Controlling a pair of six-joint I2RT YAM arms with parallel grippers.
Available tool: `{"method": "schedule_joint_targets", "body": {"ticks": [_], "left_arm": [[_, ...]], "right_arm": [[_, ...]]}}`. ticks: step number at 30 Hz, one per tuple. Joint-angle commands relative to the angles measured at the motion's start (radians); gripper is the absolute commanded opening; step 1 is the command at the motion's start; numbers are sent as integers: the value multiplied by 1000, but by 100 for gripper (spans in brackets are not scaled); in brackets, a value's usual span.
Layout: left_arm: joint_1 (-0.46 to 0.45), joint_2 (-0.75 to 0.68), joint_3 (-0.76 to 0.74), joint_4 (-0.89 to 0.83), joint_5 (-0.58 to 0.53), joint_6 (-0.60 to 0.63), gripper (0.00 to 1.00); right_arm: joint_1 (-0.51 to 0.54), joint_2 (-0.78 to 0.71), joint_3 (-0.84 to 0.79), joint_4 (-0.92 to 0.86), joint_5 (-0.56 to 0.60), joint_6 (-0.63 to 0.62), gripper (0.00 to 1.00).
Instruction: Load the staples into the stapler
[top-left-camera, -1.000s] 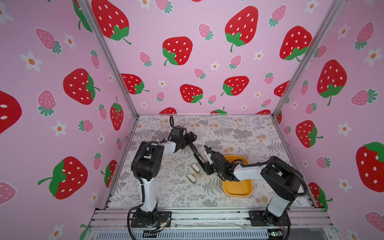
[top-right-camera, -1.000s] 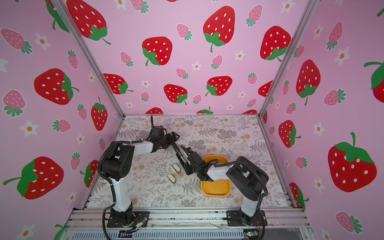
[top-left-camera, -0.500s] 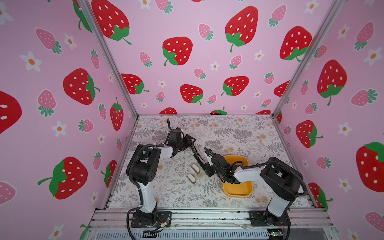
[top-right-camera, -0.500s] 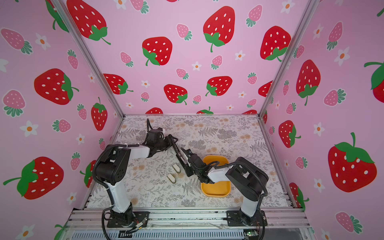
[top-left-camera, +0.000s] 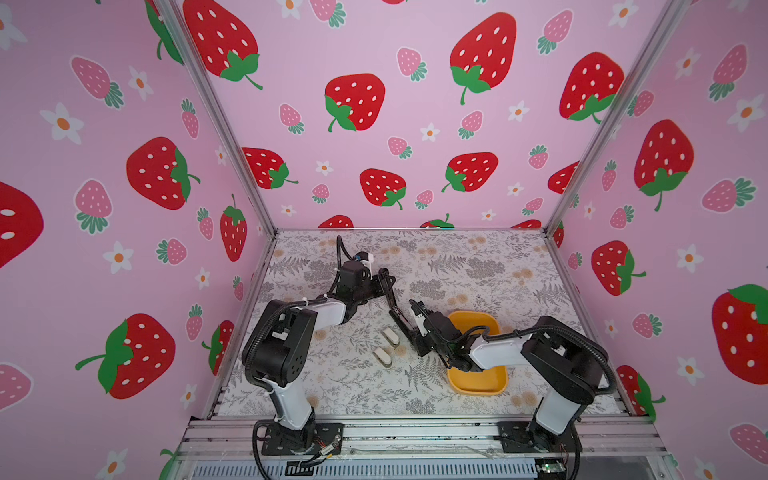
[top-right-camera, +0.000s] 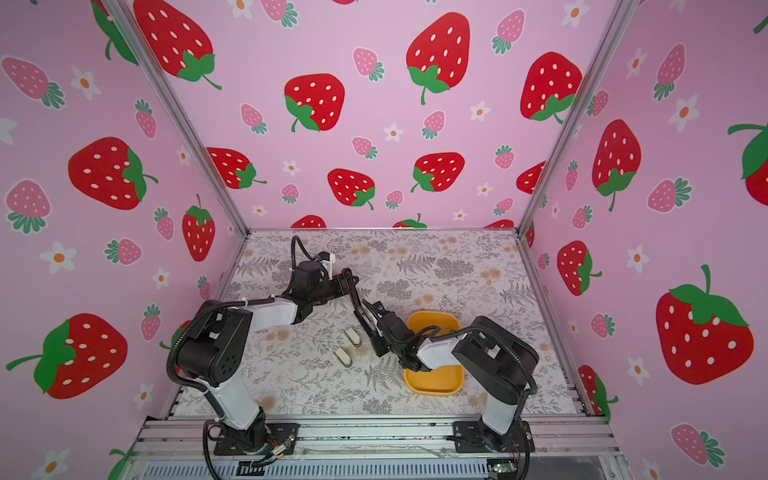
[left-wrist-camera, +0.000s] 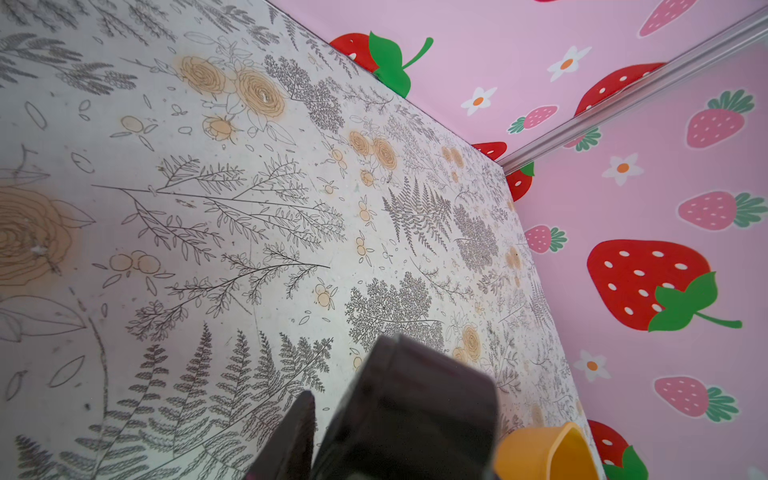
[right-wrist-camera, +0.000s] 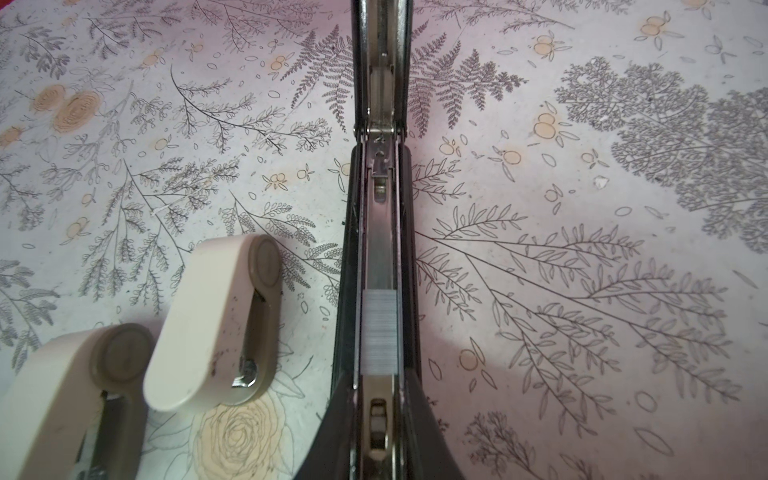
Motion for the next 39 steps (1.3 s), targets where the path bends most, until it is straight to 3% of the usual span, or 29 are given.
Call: {"method": "schedule_joint_targets", "body": {"ticks": [1, 12, 15, 26, 33, 39], "left_arm": [[-43, -50, -24, 55, -4, 77, 45], [-116, -131, -154, 145, -70, 228, 45], [-132, -146, -173, 141, -109, 257, 45], [-141, -167, -201, 148, -132, 279, 45], [-149, -171, -203, 158, -132, 282, 45], [-158, -186, -210, 158, -135, 295, 45]], "right_arm": [[12, -12, -23, -29, 8, -35, 2], [32, -36, -51, -32, 52, -47, 4], [41, -48, -55, -44, 64, -45, 13], [64, -105, -79, -109, 115, -29, 30], [75, -123, -96, -128, 137, -19, 32], [81, -143, -101, -122, 143, -19, 26]]}}
